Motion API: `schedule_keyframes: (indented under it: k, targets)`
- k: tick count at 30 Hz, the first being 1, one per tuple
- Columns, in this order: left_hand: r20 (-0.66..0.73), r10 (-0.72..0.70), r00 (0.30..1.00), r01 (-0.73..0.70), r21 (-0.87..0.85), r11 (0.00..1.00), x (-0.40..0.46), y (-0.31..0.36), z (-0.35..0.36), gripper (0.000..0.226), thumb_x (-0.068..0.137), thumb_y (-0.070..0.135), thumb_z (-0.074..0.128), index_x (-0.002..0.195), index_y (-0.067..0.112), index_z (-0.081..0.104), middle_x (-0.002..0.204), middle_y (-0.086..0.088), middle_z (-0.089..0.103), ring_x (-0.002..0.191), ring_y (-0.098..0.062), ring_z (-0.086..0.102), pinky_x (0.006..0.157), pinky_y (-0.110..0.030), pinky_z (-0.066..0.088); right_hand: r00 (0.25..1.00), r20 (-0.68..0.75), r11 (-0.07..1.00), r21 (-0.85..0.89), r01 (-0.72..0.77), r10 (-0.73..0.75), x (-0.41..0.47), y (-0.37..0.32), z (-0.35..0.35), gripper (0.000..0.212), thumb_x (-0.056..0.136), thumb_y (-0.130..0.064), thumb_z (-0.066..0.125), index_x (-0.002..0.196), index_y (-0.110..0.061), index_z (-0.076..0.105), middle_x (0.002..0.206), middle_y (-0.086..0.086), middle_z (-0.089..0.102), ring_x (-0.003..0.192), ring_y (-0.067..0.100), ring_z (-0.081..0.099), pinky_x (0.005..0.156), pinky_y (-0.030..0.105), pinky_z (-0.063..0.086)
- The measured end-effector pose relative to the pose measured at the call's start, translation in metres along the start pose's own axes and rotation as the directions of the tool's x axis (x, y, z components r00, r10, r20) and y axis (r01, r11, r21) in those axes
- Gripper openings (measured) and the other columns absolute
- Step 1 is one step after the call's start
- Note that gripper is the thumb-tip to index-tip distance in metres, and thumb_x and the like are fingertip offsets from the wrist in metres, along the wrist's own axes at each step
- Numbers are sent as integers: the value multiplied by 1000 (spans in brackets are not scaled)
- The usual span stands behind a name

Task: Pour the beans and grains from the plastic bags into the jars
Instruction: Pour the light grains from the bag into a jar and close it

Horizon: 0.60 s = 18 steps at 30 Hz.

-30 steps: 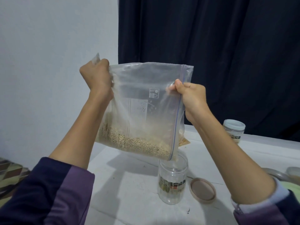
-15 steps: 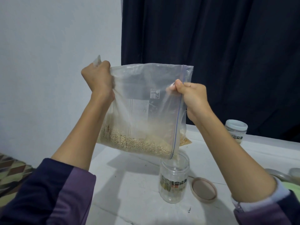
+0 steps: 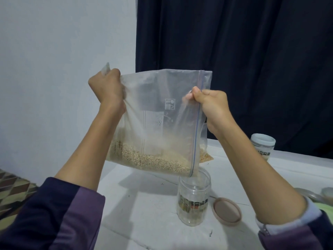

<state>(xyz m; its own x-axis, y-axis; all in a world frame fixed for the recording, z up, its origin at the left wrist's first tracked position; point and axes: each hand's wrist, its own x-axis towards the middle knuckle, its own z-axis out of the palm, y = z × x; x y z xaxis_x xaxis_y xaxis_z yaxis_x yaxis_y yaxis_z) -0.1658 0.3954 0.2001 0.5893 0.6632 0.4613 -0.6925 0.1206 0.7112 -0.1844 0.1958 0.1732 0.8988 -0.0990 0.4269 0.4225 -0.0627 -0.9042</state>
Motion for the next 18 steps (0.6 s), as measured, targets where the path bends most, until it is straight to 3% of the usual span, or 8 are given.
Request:
schedule_keyframes:
  k: [4, 10, 14, 18]
  targets:
    - [-6, -10, 1000, 10, 1, 1000, 1, -1, -2, 41, 69, -8, 40, 64, 21, 11, 56, 10, 19, 49, -10, 6, 44, -19, 10, 1000, 21, 1000, -23, 19, -19, -2, 0, -1, 31, 97, -21, 55, 74, -10, 72, 72, -6, 73, 76, 4, 68, 94, 34, 52]
    - [-11, -26, 1000, 26, -4, 1000, 2, -1, -3, 29, 71, -8, 41, 63, 15, 27, 54, 9, 19, 46, -10, 8, 44, -19, 10, 998, 37, 998, -26, 59, -58, -3, 1, 0, 32, 97, -20, 55, 72, -11, 72, 74, -5, 73, 74, 1, 68, 94, 33, 52]
    - [-19, -17, 1000, 17, -13, 1000, 4, -1, -2, 42, 71, -9, 42, 57, 22, 17, 60, 7, 21, 46, -9, 7, 45, -20, 10, 997, 24, 998, -12, 69, -69, -1, 0, 0, 33, 97, -19, 55, 69, -14, 71, 70, -7, 72, 78, 4, 69, 85, 23, 52]
    - [-17, -13, 1000, 12, -20, 1000, 5, -3, -3, 40, 70, -8, 41, 62, 19, 13, 48, 15, 29, 48, -9, 7, 45, -21, 10, 999, -10, 999, 32, 37, -37, 0, 1, 0, 32, 97, -19, 56, 69, -12, 71, 67, -7, 72, 75, 5, 69, 82, 24, 54]
